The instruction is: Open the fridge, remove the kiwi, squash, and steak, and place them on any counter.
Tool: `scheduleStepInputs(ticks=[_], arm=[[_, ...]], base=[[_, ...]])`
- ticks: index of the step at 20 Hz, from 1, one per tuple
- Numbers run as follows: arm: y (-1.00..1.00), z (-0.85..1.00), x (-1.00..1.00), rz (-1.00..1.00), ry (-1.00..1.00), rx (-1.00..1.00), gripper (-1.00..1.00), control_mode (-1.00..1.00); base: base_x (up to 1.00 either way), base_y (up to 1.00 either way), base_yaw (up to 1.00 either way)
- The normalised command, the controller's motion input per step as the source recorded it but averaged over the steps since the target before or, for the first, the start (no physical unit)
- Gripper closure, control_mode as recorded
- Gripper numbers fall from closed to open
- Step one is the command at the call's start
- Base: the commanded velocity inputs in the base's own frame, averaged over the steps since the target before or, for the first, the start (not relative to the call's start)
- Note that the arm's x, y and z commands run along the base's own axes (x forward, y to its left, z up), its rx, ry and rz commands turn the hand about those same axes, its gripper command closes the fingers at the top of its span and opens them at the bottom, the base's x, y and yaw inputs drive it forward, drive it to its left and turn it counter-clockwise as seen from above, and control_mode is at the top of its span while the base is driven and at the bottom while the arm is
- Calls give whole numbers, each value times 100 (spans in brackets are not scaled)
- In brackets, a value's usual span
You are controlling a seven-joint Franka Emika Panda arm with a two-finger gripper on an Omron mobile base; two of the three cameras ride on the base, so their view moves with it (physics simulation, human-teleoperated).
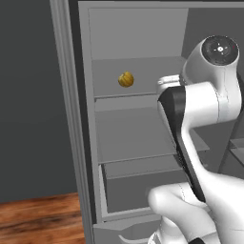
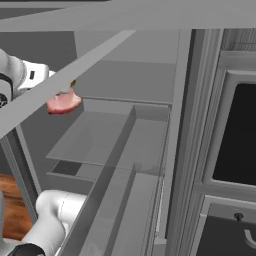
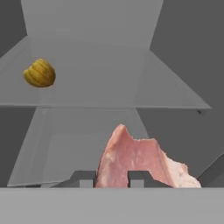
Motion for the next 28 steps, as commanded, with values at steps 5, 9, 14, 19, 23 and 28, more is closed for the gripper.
scheduleStepInputs(ticks=[5, 9, 14, 19, 23, 28], arm=[[0, 0, 0, 0, 0, 0, 100, 100], [0, 0, 0, 0, 0, 0, 100, 100], [0, 0, 0, 0, 0, 0, 100, 100], [0, 0, 0, 0, 0, 0, 100, 100], [0, 0, 0, 0, 0, 0, 100, 100], [0, 0, 0, 0, 0, 0, 100, 100]], base=[[-2, 2, 0], [-21, 27, 0], [-18, 87, 0], [-12, 100, 0], [-26, 100, 0], [-42, 100, 0]])
